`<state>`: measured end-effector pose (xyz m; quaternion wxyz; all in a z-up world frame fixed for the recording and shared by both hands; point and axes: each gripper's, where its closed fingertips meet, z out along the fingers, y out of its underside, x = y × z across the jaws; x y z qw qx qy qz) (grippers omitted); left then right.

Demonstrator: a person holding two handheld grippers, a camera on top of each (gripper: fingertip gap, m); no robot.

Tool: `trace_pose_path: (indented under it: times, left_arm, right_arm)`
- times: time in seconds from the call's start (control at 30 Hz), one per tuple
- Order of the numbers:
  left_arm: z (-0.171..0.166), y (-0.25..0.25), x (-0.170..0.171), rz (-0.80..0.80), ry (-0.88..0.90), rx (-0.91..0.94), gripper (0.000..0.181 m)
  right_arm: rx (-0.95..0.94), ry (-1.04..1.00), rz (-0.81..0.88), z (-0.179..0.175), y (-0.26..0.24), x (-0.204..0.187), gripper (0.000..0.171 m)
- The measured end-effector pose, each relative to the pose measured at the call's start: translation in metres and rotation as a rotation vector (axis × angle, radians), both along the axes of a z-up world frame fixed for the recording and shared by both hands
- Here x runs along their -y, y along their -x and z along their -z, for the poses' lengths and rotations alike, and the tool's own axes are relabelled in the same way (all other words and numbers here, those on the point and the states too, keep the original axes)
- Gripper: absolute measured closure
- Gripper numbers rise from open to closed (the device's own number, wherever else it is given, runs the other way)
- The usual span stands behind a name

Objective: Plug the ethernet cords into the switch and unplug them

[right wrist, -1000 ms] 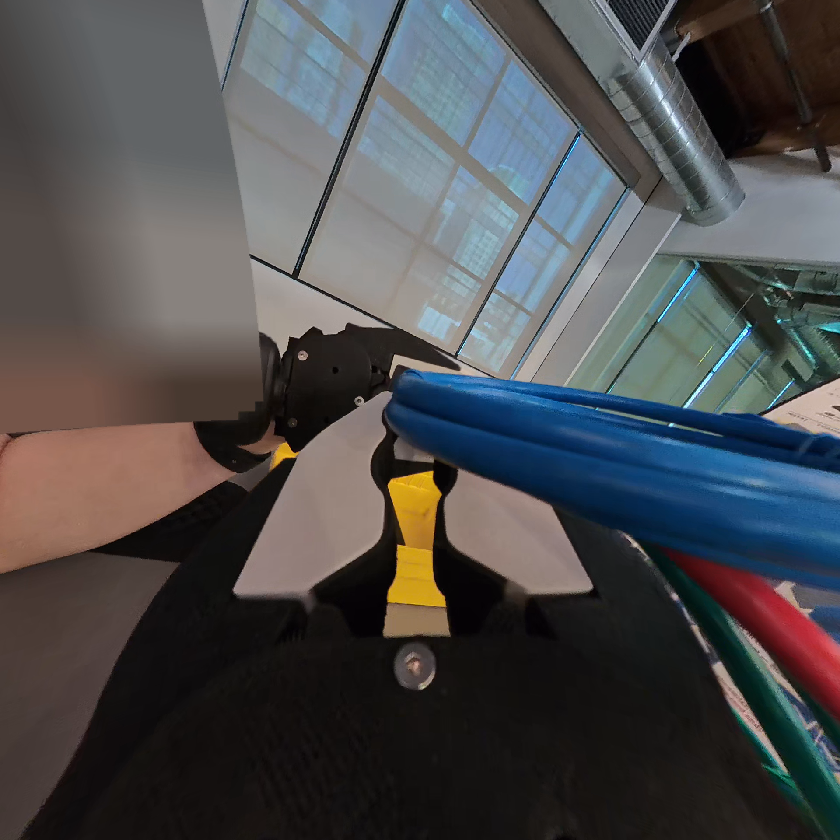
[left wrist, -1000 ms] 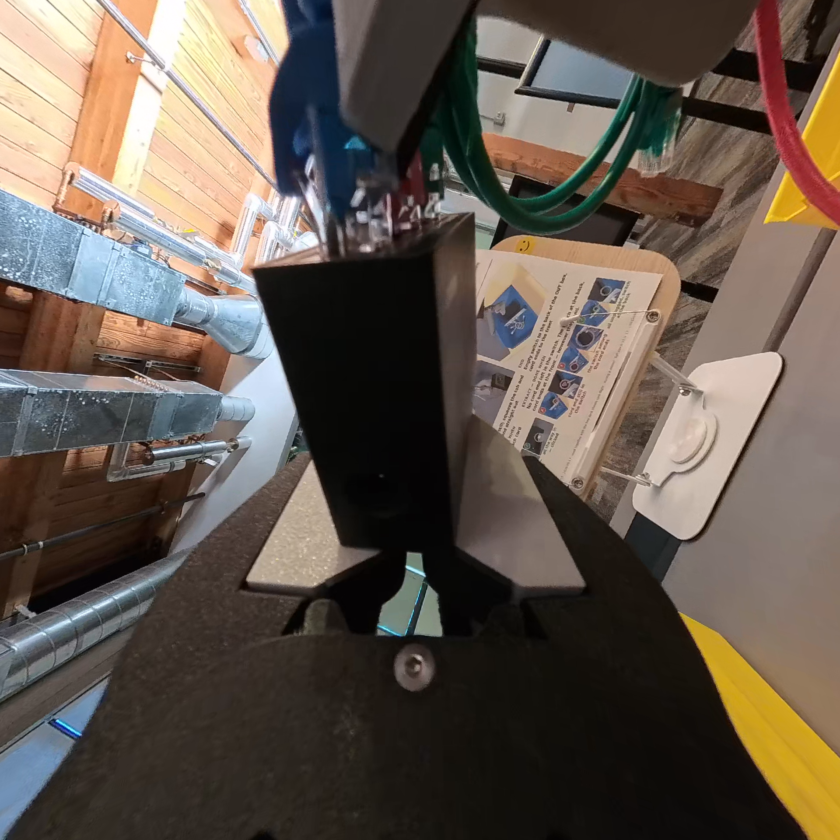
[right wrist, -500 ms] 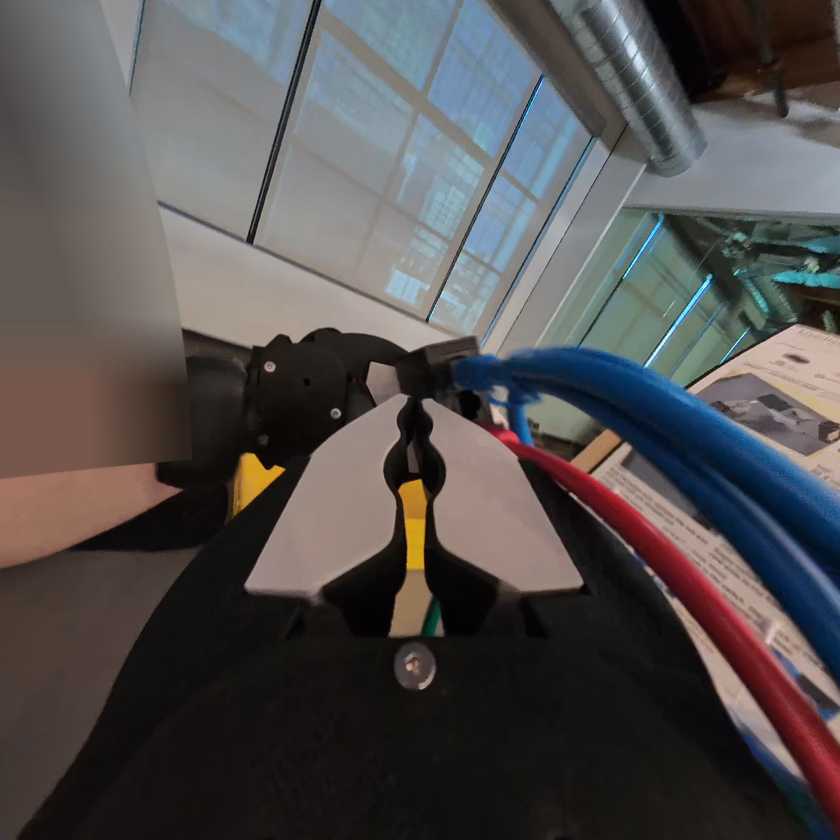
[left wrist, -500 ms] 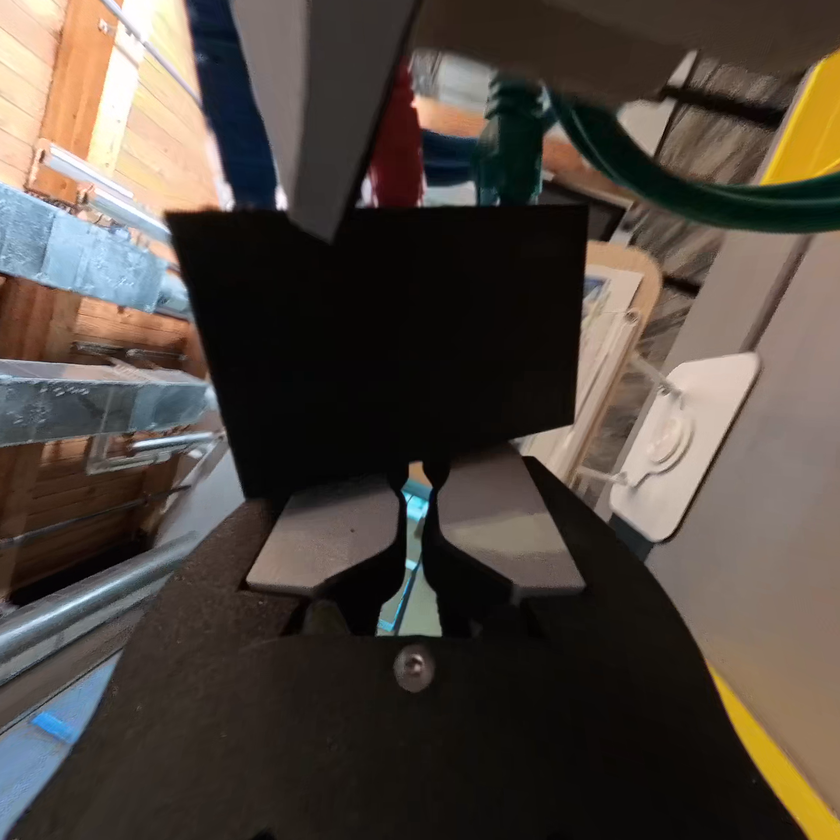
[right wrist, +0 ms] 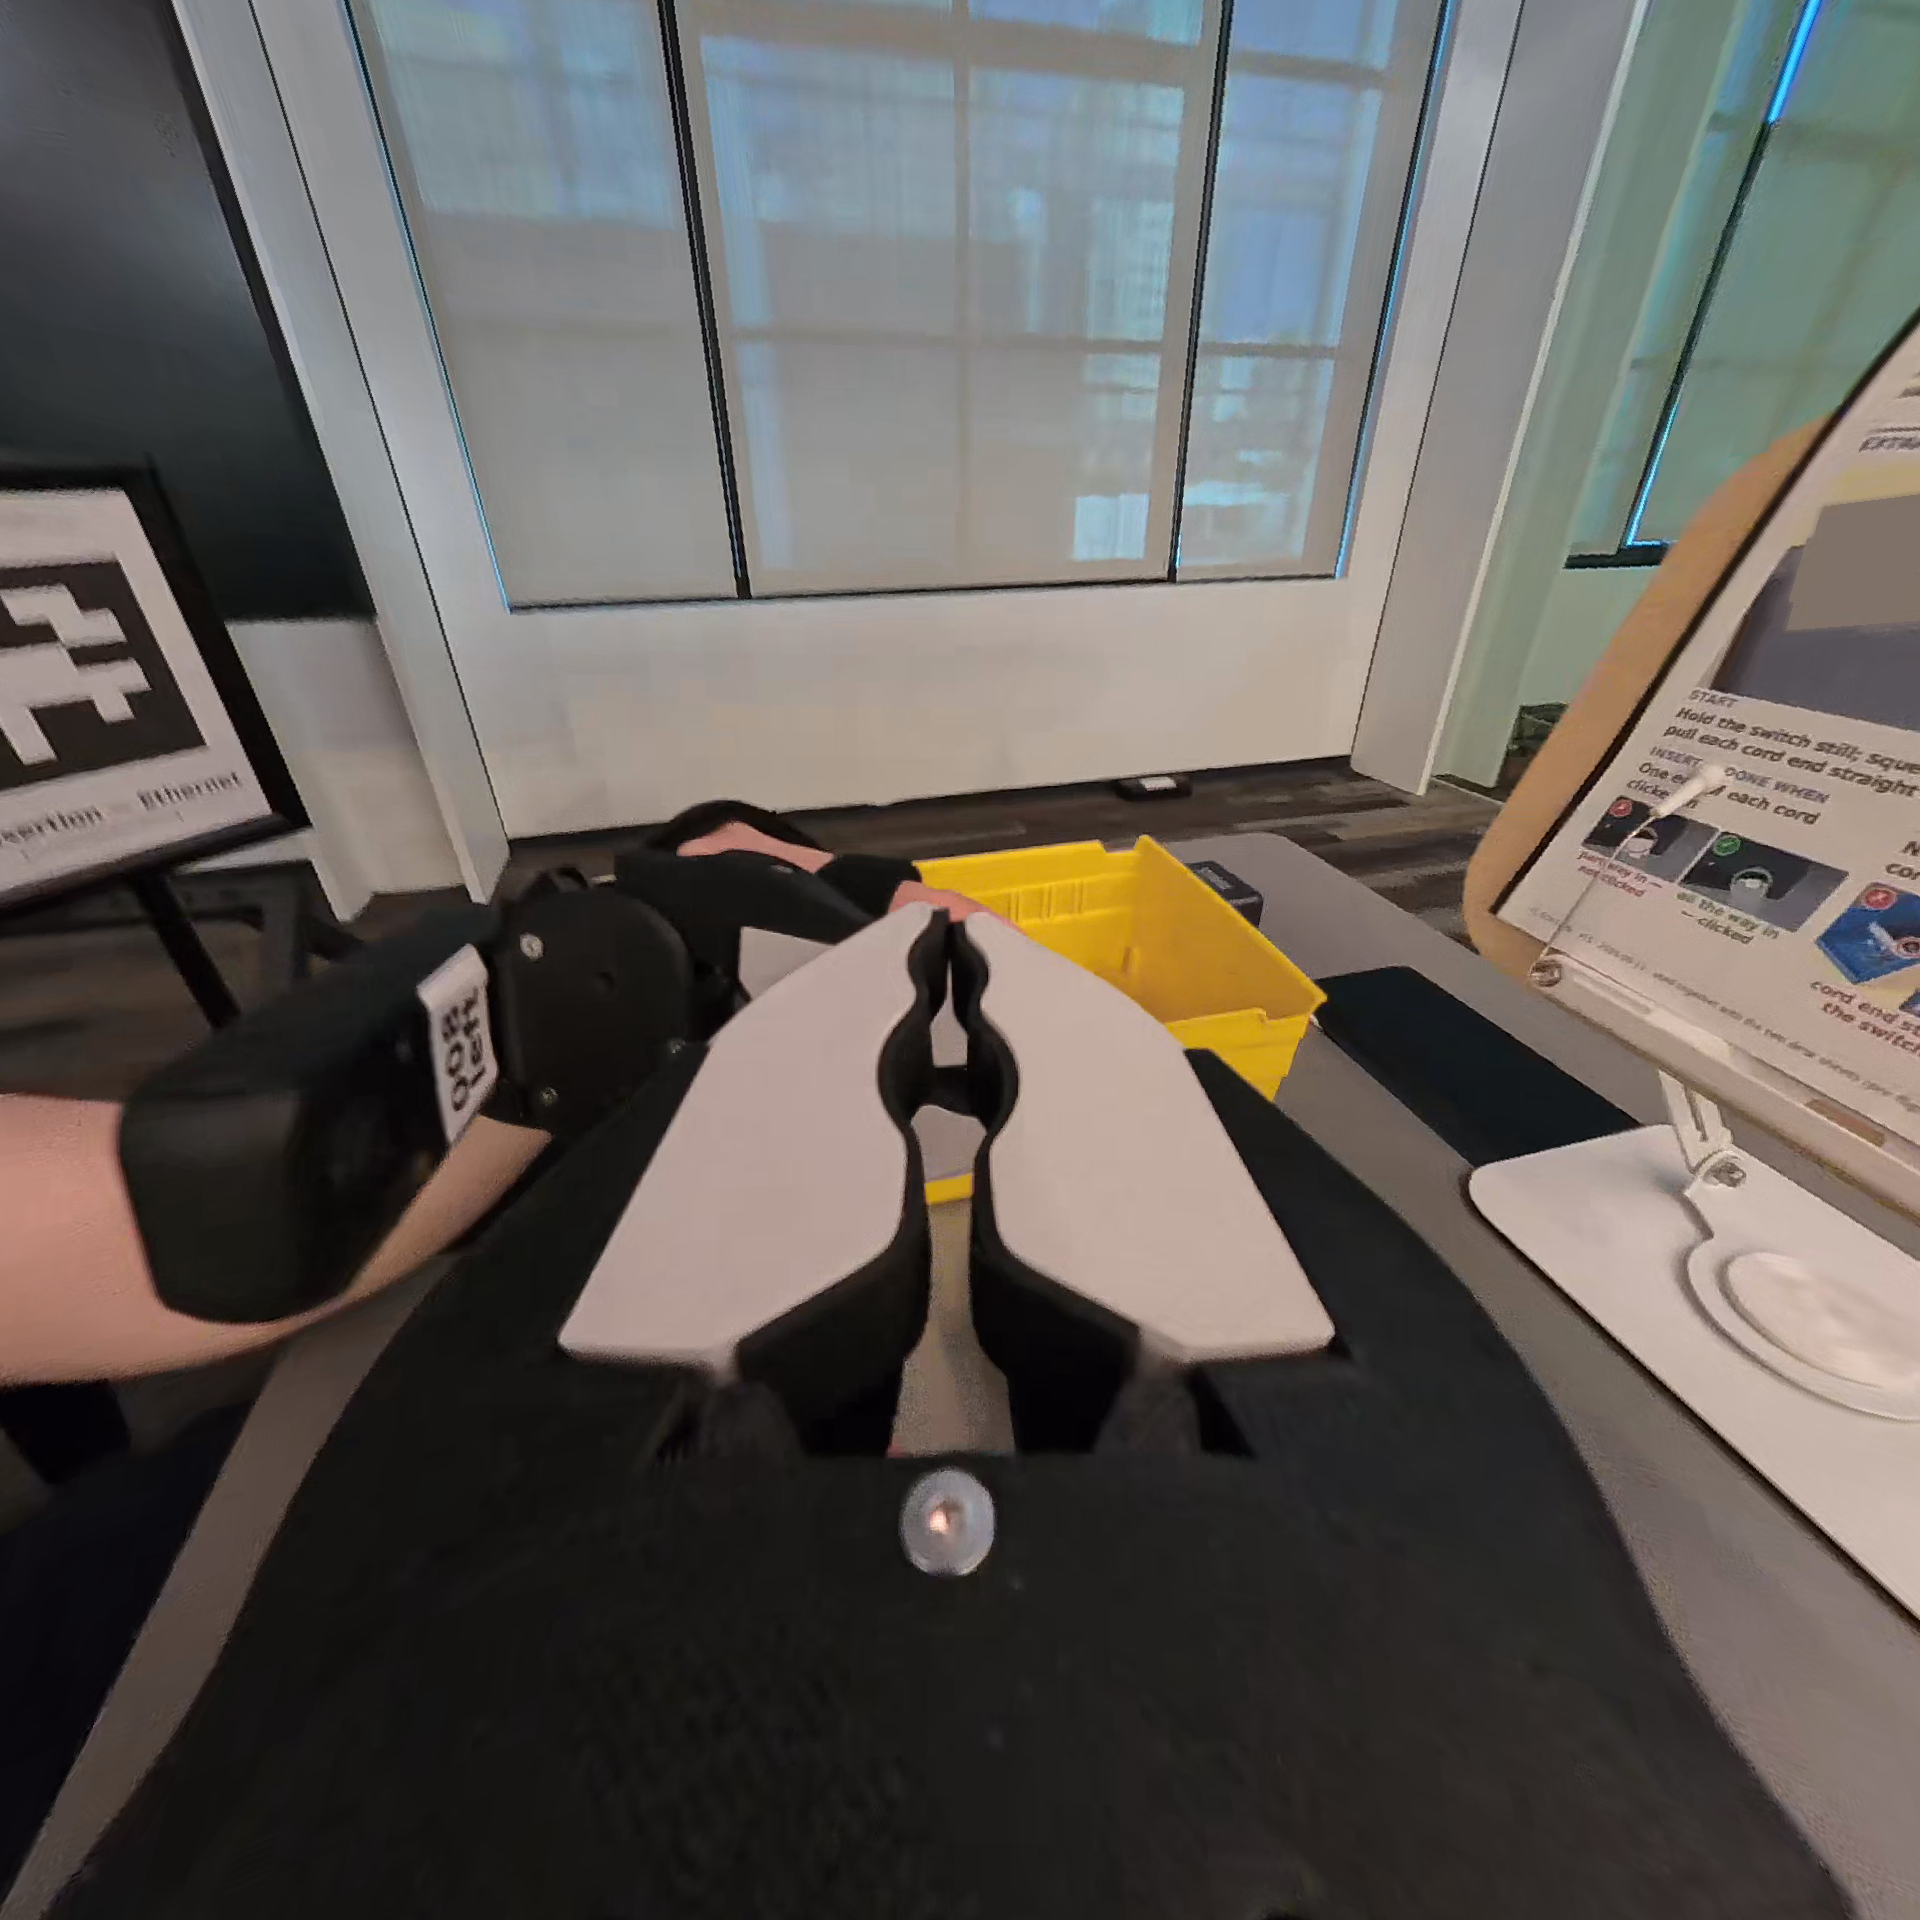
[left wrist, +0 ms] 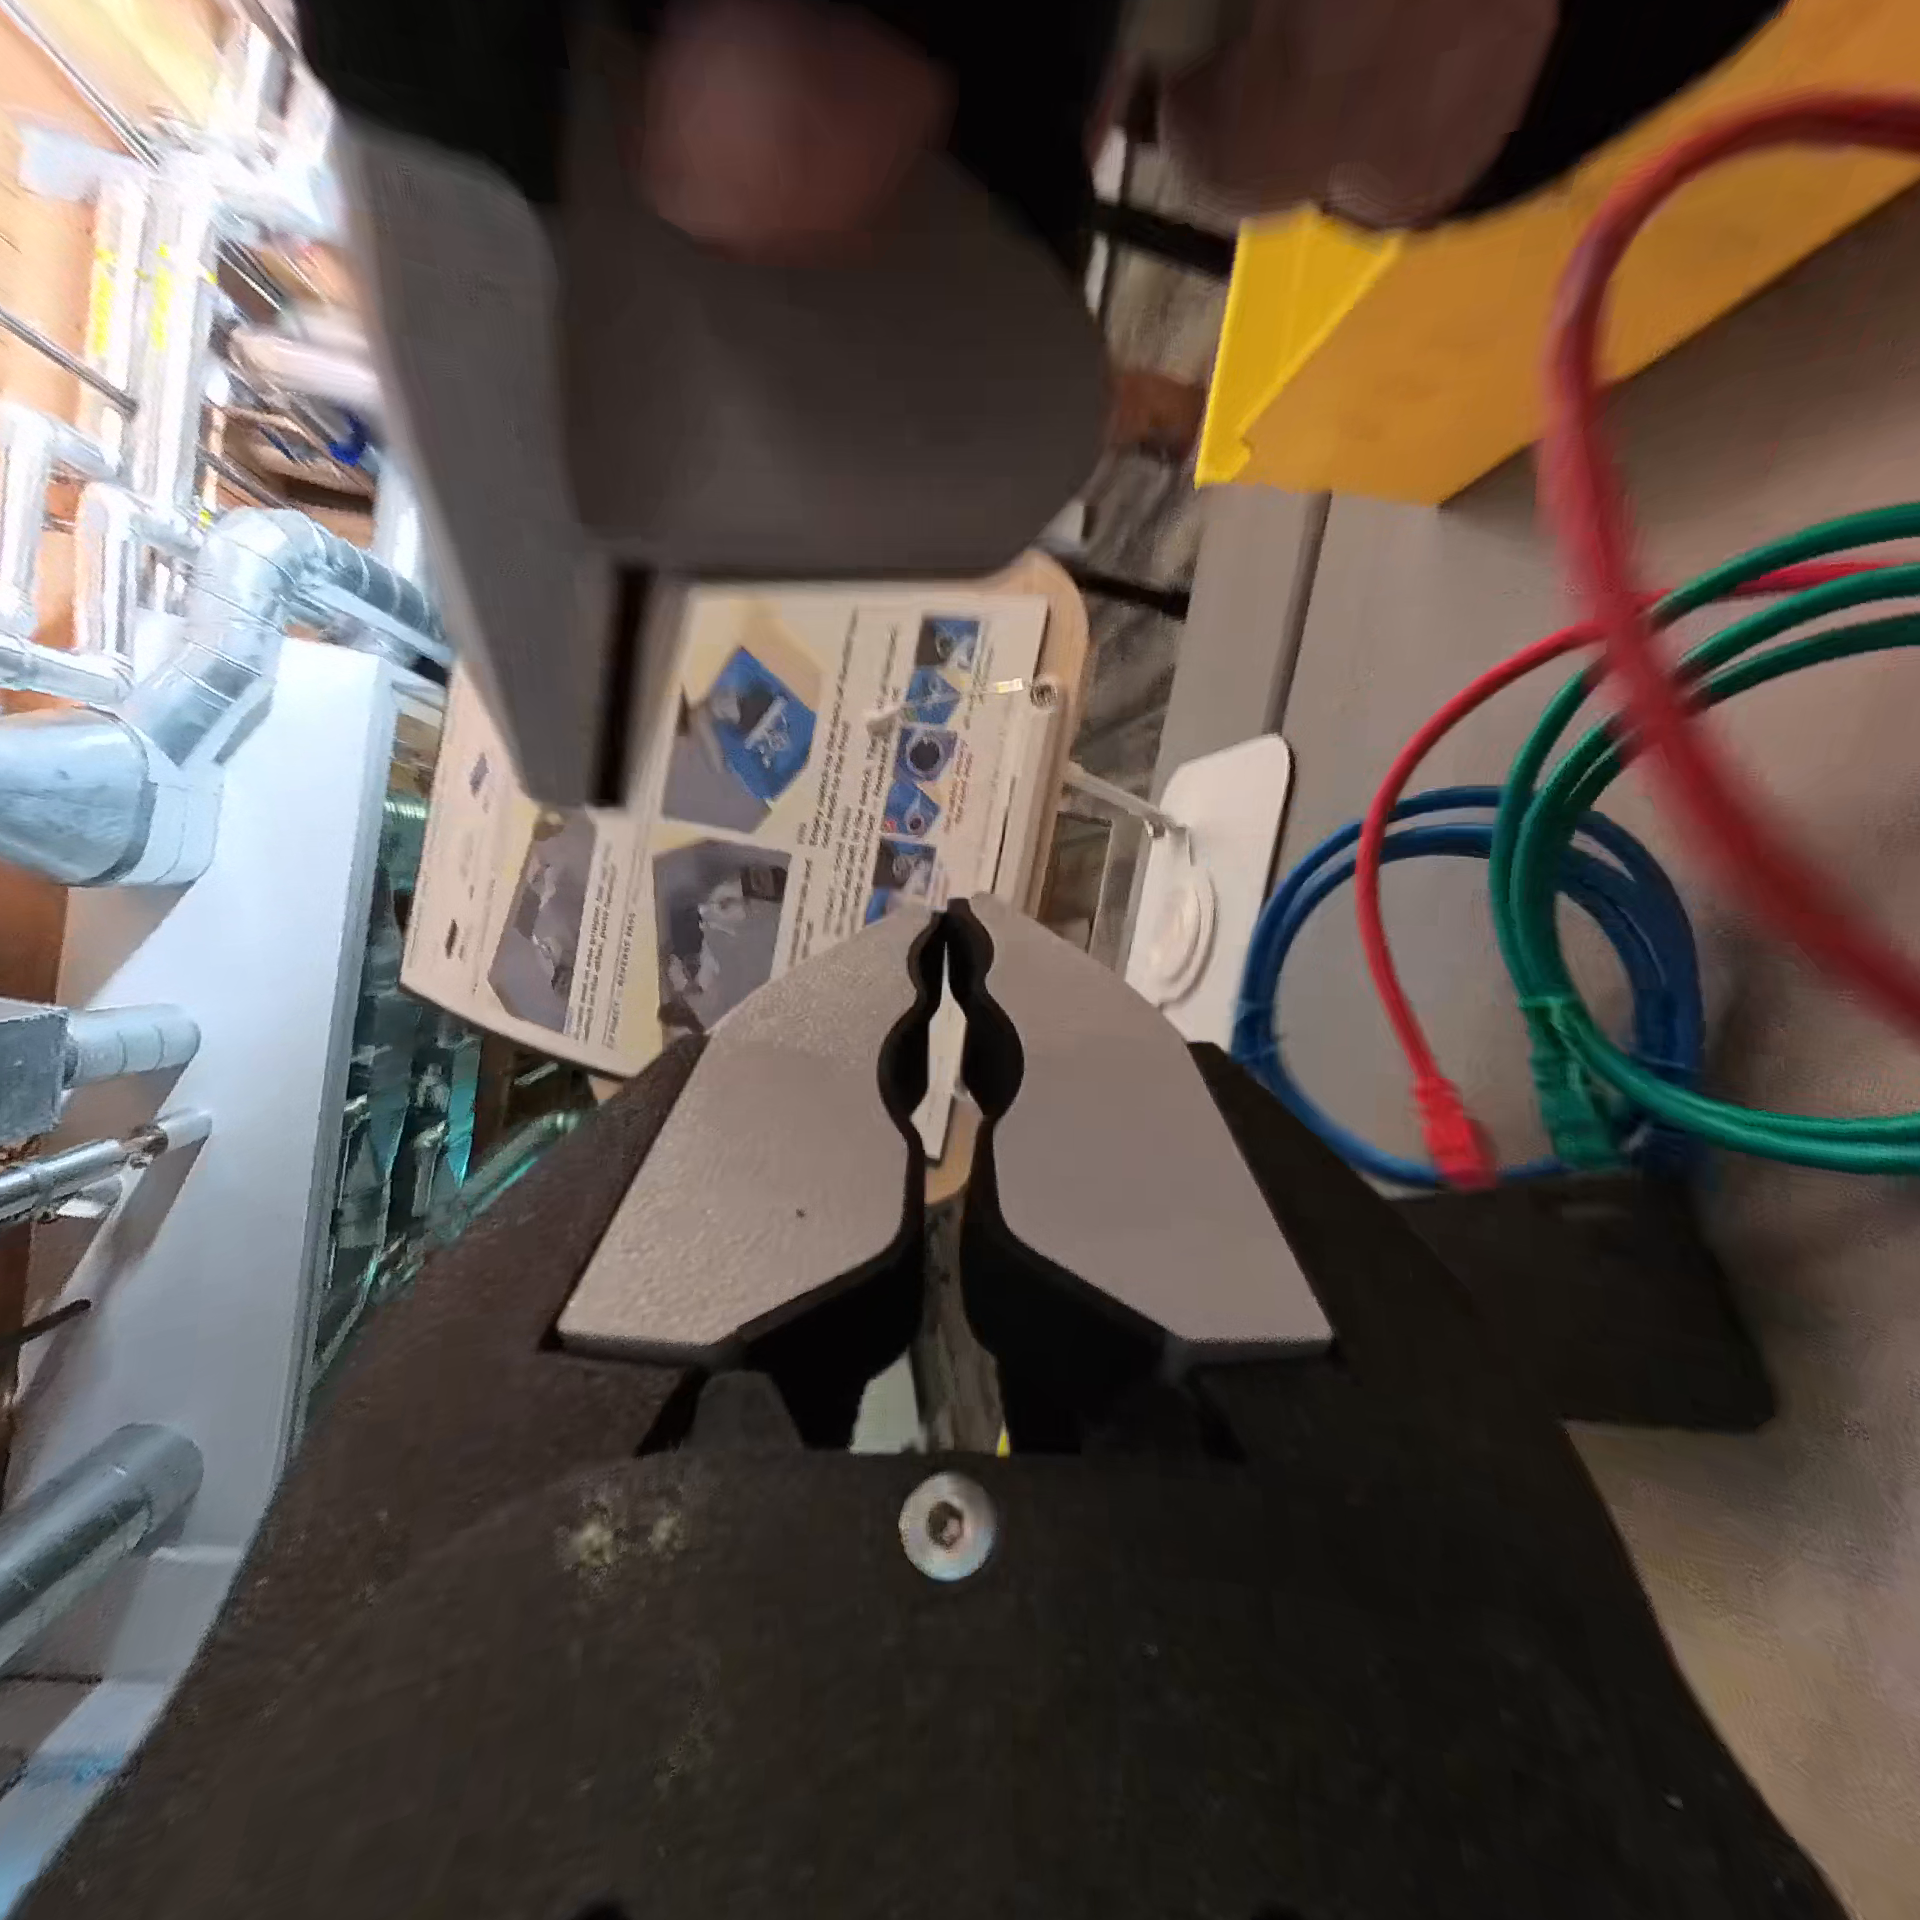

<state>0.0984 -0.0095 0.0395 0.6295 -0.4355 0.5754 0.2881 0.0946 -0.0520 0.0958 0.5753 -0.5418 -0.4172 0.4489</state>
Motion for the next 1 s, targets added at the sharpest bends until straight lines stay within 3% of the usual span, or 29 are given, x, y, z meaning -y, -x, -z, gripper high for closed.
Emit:
trace_pose_path:
  times: [0.13, 0.27, 0.6, 0.7, 0.83, 0.93, 1.0]
  left_arm:
    - [-0.005, 0.033, -0.017, -0.185, 0.006, -0.018, 0.181]
    - [-0.044, 0.056, -0.006, -0.178, 0.056, 0.209, 0.181]
    - [-0.114, 0.106, 0.038, -0.123, 0.049, 0.511, 0.181]
    - [-0.123, 0.12, 0.042, -0.103, 0.059, 0.586, 0.181]
    - [-0.128, 0.139, 0.044, -0.102, 0.066, 0.651, 0.181]
    - [-0.131, 0.145, 0.049, -0.068, 0.076, 0.683, 0.181]
    - [-0.132, 0.147, 0.051, -0.053, 0.082, 0.692, 0.181]
  right_arm:
    - [-0.045, 0.013, 0.036, -0.013, -0.017, -0.008, 0.171]
    - [0.013, 0.04, 0.073, -0.008, -0.025, -0.018, 0.17]
    - [0.251, 0.174, 0.136, 0.081, 0.011, -0.05, 0.153]
    - [0.415, 0.159, 0.088, 0.12, 0.036, -0.052, 0.139]
    - [0.64, 0.056, -0.096, 0.153, 0.07, -0.062, 0.138]
    - [0.785, 0.201, -0.156, 0.177, 0.083, -0.081, 0.137]
    - [0.777, 0.275, -0.241, 0.183, 0.095, -0.082, 0.125]
